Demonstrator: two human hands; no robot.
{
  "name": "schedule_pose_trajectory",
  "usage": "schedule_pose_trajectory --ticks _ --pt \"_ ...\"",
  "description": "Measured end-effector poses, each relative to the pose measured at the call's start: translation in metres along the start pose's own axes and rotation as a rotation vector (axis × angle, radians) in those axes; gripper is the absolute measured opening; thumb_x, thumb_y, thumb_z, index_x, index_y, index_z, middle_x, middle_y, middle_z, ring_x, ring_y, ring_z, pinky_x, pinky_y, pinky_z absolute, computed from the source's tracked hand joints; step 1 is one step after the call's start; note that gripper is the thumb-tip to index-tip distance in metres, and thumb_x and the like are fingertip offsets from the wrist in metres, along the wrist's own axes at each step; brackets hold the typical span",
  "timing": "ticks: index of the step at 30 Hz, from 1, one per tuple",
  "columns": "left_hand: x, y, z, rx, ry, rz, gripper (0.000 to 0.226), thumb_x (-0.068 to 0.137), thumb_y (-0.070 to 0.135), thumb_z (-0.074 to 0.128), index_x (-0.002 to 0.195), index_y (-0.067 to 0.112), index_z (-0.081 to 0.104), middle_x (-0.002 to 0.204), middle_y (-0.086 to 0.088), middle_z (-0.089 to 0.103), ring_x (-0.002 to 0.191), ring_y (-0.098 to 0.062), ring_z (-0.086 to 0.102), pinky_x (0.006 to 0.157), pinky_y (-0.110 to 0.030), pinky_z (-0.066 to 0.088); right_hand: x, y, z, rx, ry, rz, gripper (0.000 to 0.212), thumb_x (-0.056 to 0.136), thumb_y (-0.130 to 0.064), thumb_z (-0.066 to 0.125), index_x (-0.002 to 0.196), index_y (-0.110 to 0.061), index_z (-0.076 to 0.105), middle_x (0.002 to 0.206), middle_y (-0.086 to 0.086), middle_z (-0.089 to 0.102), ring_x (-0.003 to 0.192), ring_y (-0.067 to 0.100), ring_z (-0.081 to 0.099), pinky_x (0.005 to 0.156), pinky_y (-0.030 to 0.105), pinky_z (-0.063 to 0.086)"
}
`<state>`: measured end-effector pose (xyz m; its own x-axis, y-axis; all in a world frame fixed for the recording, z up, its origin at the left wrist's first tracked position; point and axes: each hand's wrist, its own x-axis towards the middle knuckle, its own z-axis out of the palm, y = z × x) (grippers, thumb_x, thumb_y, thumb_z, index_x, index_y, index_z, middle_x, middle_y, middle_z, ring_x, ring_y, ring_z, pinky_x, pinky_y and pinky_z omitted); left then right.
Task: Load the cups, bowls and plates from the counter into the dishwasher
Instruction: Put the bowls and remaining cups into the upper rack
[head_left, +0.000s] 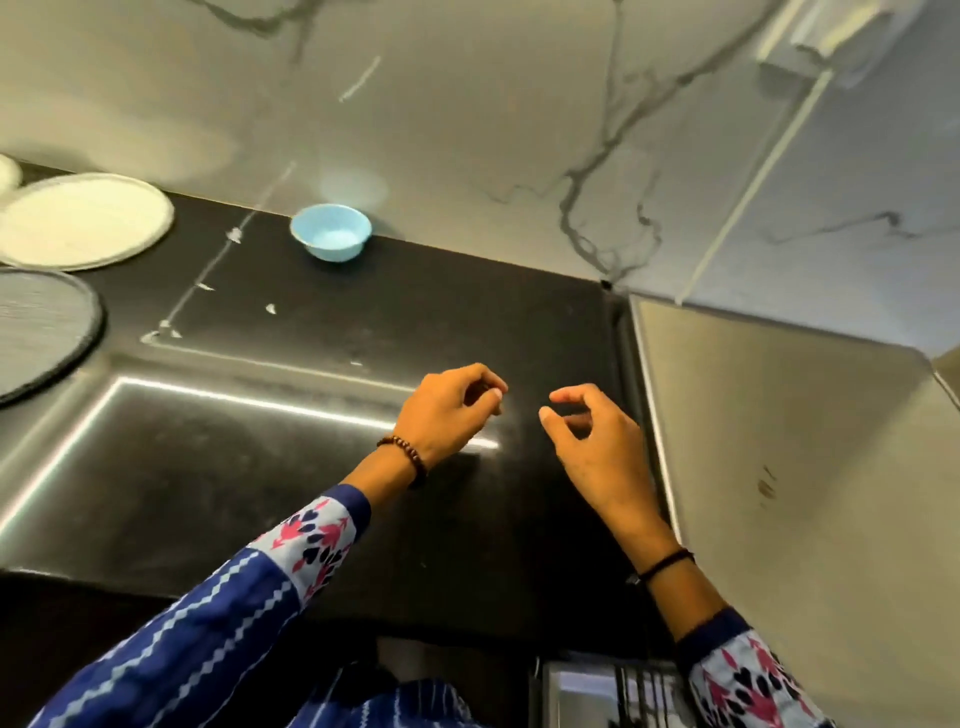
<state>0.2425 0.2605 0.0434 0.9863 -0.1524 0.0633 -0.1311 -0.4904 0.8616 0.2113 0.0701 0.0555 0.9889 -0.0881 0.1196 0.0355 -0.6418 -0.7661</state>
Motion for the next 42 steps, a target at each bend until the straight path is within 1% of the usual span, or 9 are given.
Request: schedule_pose_trajectory --ticks 3,10,15,19,23,25,29,34,42 --pt "0.016 -0.031 -0.05 -0.04 0.083 -0.057 0.012 0.091 0.024 0.057 0.096 0.024 0.068 0.077 0.009 0.072 0.076 -0.005 0.067 0.07 -0.03 0.056 0.034 -0.031 0.042 0.026 -0.052 -0.022 0.014 0.09 -0.026 0.072 0.102 -0.026 0.066 0.097 -0.008 0.069 0.076 0.003 0.066 0.066 0.019 0.056" --pt "0.05 -0.09 -0.141 -0.073 0.205 -0.178 0.011 0.089 0.023 0.06 0.095 0.023 0.07 0.081 0.01 0.072 0.079 0.001 0.066 0.078 -0.023 0.055 0.105 -0.097 0.13 0.066 -0.203 -0.064 0.016 0.092 -0.027 0.069 0.108 -0.023 0.066 0.103 -0.008 0.067 0.078 0.0 0.066 0.063 0.012 0.052" --pt "0.079 -0.123 -0.18 -0.126 0.33 -0.277 0.014 0.089 0.018 0.062 0.101 0.018 0.07 0.094 0.005 0.071 0.085 -0.006 0.065 0.07 -0.005 0.048 0.154 -0.131 0.18 0.074 -0.286 -0.053 0.019 0.092 -0.029 0.069 0.109 -0.022 0.065 0.104 -0.007 0.067 0.086 0.006 0.067 0.068 0.024 0.06" --pt "0.107 -0.144 -0.201 -0.224 0.432 -0.361 0.032 0.09 0.017 0.062 0.122 0.015 0.059 0.119 -0.003 0.064 0.105 -0.012 0.06 0.094 -0.029 0.05 0.193 -0.147 0.214 0.144 -0.356 0.052 0.032 0.09 -0.029 0.072 0.119 -0.02 0.062 0.116 -0.001 0.068 0.094 0.006 0.066 0.084 0.033 0.06" --pt "0.137 -0.157 -0.213 -0.318 0.433 -0.405 0.054 0.091 0.017 0.063 0.141 0.013 0.043 0.142 -0.008 0.05 0.129 -0.02 0.048 0.105 -0.03 0.039 0.228 -0.153 0.242 0.231 -0.414 0.191 0.068 0.088 -0.031 0.075 0.146 -0.019 0.042 0.147 -0.001 0.049 0.127 0.016 0.054 0.108 0.042 0.047" --pt "0.153 -0.161 -0.216 -0.36 0.412 -0.418 0.06 0.091 0.016 0.063 0.145 0.013 0.037 0.146 -0.009 0.045 0.133 -0.021 0.045 0.106 -0.029 0.037 0.241 -0.155 0.252 0.332 -0.43 0.249 0.07 0.089 -0.028 0.074 0.148 -0.02 0.038 0.146 -0.002 0.047 0.128 0.015 0.052 0.111 0.042 0.043" --pt "0.178 -0.164 -0.216 -0.41 0.416 -0.444 0.056 0.09 0.014 0.063 0.142 0.013 0.042 0.139 -0.008 0.053 0.126 -0.017 0.051 0.097 -0.02 0.038 0.252 -0.154 0.259 0.47 -0.49 0.272 0.04 0.092 -0.026 0.07 0.126 -0.032 0.048 0.135 -0.007 0.057 0.114 0.007 0.058 0.098 0.037 0.052" --pt "0.185 -0.165 -0.216 -0.423 0.445 -0.458 0.046 0.09 0.017 0.064 0.134 0.015 0.051 0.13 -0.006 0.061 0.11 -0.011 0.056 0.09 -0.02 0.041 0.257 -0.145 0.259 0.524 -0.495 0.316 0.059 0.09 -0.029 0.072 0.141 -0.018 0.045 0.134 -0.001 0.058 0.117 0.01 0.059 0.095 0.038 0.056" --pt "0.157 -0.138 -0.204 -0.447 0.468 -0.433 0.04 0.09 0.017 0.063 0.129 0.013 0.054 0.125 -0.002 0.061 0.104 -0.006 0.053 0.086 -0.019 0.042 0.223 -0.142 0.228 0.637 -0.415 0.34 0.056 0.089 -0.03 0.073 0.137 -0.016 0.047 0.13 0.004 0.059 0.114 0.013 0.061 0.094 0.041 0.057"
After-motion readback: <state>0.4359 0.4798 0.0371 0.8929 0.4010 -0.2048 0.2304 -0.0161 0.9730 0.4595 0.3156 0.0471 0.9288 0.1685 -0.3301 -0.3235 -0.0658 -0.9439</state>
